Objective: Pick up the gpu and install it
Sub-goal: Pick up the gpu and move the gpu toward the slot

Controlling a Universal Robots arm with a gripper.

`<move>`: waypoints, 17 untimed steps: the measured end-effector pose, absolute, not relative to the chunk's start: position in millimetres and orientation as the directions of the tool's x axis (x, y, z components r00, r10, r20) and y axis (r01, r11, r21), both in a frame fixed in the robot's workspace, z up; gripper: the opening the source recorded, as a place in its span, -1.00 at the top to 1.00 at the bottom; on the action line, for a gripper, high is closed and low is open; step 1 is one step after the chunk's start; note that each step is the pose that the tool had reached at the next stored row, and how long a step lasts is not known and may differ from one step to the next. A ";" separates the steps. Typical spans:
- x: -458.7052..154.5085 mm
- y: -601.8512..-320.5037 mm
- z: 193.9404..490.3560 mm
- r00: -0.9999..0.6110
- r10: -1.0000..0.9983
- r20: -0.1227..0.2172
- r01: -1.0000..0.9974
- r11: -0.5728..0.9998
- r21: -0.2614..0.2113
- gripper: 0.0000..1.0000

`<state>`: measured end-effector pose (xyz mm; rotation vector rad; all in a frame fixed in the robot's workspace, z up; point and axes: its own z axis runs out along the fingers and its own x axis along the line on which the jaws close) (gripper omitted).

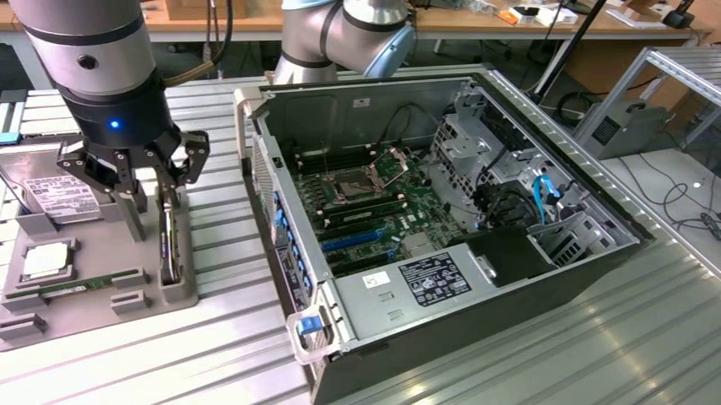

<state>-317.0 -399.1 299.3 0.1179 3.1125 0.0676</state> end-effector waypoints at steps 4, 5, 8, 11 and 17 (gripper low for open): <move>-317.4 -399.1 296.8 -0.997 0.076 -0.024 0.075 0.996 0.044 0.16; -317.4 -399.1 296.2 -0.997 0.076 -0.024 0.075 0.996 0.044 0.16; -318.0 -399.2 292.7 -0.997 0.076 -0.024 0.075 0.996 0.044 0.16; -318.3 -399.2 288.5 -0.997 0.076 -0.024 0.075 0.996 0.044 0.16; -318.3 -396.0 278.8 -0.997 0.076 -0.025 0.075 0.996 0.042 0.16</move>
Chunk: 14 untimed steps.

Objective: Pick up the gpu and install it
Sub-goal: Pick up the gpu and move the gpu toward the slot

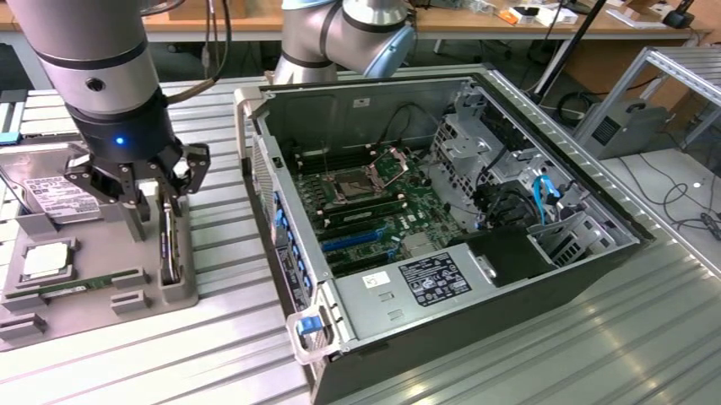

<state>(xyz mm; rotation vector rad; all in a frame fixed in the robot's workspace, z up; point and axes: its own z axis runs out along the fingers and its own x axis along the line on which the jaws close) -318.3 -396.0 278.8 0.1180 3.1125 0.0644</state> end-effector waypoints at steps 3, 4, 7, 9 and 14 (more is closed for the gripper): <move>-318.1 -394.9 273.0 -0.997 0.076 -0.025 0.075 0.996 0.041 0.16; -317.7 -394.9 270.3 -0.997 0.076 -0.025 0.075 0.996 0.041 0.16; -316.5 -394.8 263.7 -0.997 0.076 -0.025 0.075 0.996 0.041 0.16; -316.1 -394.0 261.1 -0.997 0.076 -0.025 0.075 0.996 0.040 0.16; -316.1 -382.3 256.5 -0.997 0.072 -0.029 0.072 0.997 -0.019 0.16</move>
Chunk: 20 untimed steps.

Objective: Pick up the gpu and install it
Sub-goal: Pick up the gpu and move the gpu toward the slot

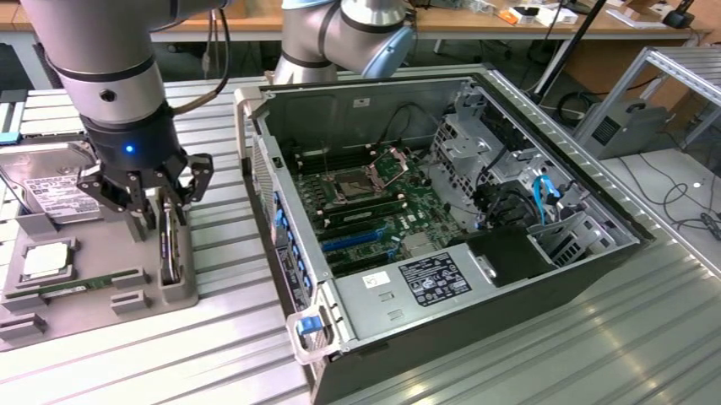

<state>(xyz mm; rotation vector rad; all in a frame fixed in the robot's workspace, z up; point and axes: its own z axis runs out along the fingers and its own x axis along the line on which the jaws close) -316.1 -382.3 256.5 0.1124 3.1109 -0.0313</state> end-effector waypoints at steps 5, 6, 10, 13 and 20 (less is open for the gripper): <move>-316.2 -373.9 252.6 -0.997 0.065 -0.029 0.065 0.998 -0.020 0.16; -316.5 -373.9 251.7 -0.998 0.061 -0.029 0.062 0.998 -0.020 0.16; -316.9 -373.8 249.1 -0.998 0.050 -0.029 0.051 0.999 -0.020 0.16; -317.5 -373.9 245.4 -0.999 0.043 -0.029 0.043 0.999 -0.020 0.16; -318.9 -375.3 239.6 -0.999 0.042 -0.029 0.043 0.999 -0.020 0.16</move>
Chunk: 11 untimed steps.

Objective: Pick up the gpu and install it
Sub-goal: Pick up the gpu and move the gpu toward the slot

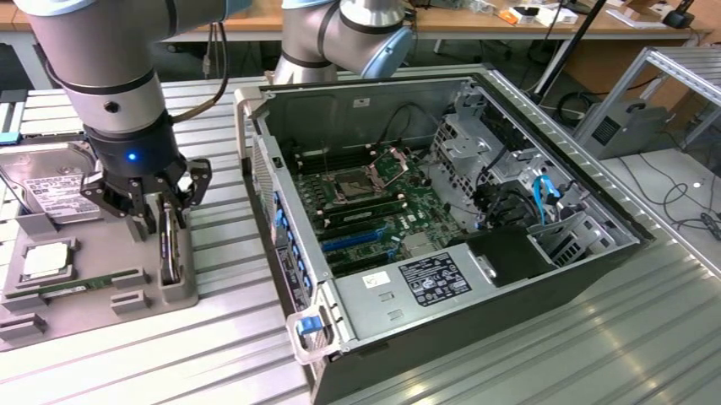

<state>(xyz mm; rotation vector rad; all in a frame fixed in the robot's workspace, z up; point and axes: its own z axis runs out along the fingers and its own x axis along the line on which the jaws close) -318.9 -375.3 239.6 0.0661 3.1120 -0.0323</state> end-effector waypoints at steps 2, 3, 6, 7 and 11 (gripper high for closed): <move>-318.8 -375.8 239.0 -0.999 0.042 -0.029 0.042 0.999 -0.020 0.16; -318.9 -376.5 238.9 -0.999 0.042 -0.029 0.042 0.999 -0.020 0.16; -318.9 -379.4 238.9 -0.999 0.042 -0.029 0.042 0.999 -0.020 0.16; -318.9 -379.9 238.9 -0.999 0.042 -0.029 0.042 0.999 -0.020 0.16; -318.9 -380.0 238.9 -0.999 0.042 -0.029 0.043 0.999 -0.020 0.16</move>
